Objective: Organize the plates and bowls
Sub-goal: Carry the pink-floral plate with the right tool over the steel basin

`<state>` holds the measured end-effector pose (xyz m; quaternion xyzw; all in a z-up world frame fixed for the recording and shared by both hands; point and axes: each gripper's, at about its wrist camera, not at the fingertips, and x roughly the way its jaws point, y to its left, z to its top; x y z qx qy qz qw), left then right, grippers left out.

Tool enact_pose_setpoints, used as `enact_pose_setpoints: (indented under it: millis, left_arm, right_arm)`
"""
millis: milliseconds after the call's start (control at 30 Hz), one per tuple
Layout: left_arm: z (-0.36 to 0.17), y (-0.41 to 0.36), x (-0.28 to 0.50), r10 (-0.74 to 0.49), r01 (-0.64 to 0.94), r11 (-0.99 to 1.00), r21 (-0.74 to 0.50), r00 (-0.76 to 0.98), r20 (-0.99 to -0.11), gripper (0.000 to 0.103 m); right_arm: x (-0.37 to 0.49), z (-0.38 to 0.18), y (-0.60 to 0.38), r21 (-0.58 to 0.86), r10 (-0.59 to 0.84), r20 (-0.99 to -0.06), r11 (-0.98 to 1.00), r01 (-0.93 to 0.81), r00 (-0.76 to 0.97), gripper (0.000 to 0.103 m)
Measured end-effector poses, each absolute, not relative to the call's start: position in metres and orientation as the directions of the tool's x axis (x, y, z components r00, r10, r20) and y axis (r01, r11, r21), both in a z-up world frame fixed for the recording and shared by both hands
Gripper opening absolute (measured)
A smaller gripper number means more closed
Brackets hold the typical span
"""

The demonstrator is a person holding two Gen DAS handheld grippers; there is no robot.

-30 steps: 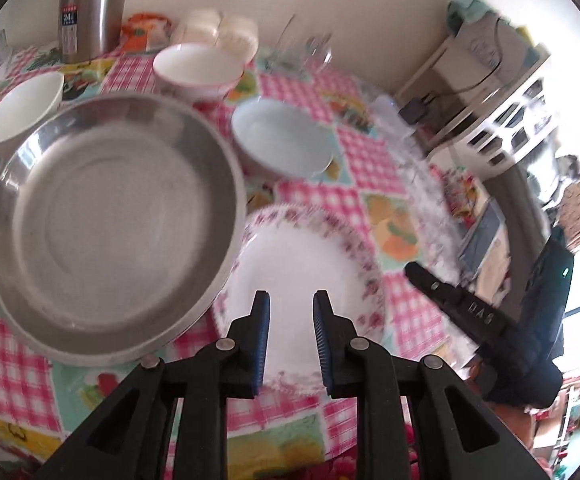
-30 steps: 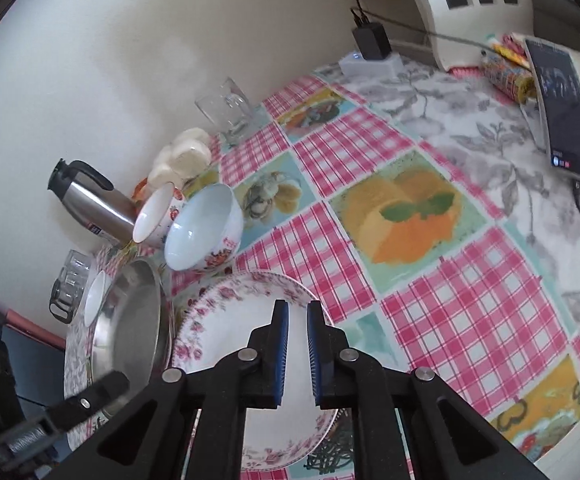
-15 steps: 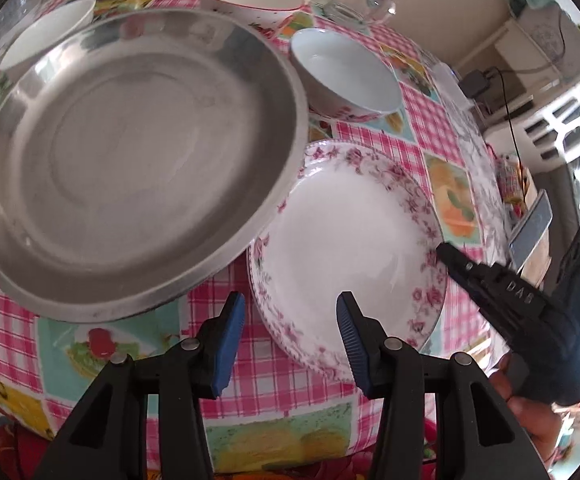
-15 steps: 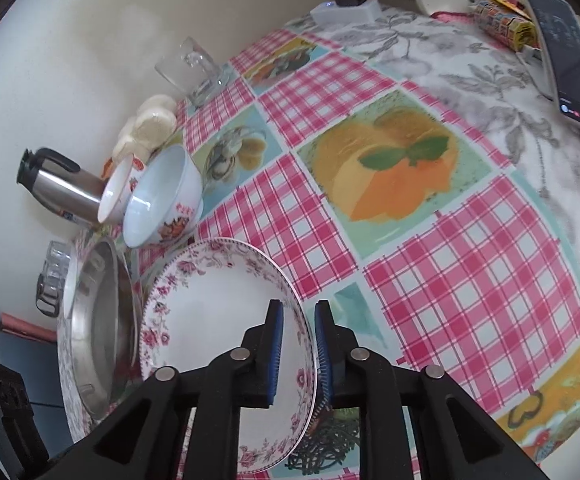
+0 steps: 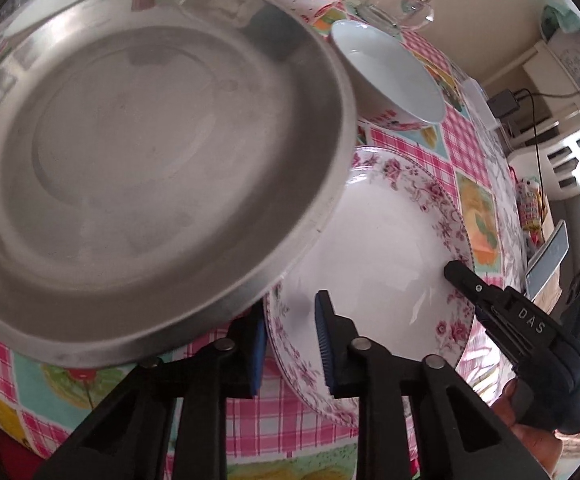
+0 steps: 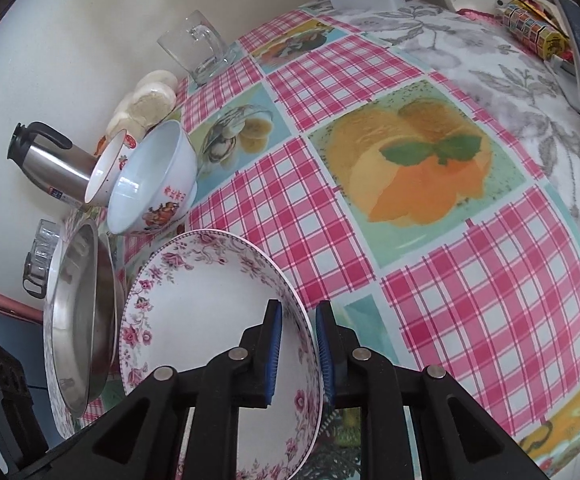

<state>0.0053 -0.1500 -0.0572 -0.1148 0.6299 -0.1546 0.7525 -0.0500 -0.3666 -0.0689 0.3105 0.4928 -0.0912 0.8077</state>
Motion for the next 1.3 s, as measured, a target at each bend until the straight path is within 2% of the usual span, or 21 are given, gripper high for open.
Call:
enact_pose_setpoints:
  millis: [267,600,1067,1300]
  left_arm:
    - [-0.059,-0.145,0.009,-0.402,0.075,0.916,-0.395,0.186,-0.897,0.018]
    - [-0.054,-0.169,0.000,-0.408,0.185,0.908,-0.376,0.181,-0.895,0.017]
    - [-0.022,-0.170,0.001,-0.476,0.243,0.874,-0.421,0.253,-0.842,0.017]
    - [0.015,-0.161,-0.003,-0.533,0.295,0.842,-0.451,0.333,-0.778,0.017]
  right_arm:
    - [-0.046,-0.072,-0.371,0.428,0.167,-0.836,0.795,0.430,0.522,0.018]
    - [-0.064,-0.067,-0.382,0.423,0.155,-0.839,0.790,0.444,0.522,0.017]
    - [-0.085,-0.027,-0.389,0.456,0.138,-0.763,0.807,0.375,0.631,0.017]
    - [-0.096,-0.002,-0.390,0.493,0.116,-0.693,0.797,0.349,0.712,0.017]
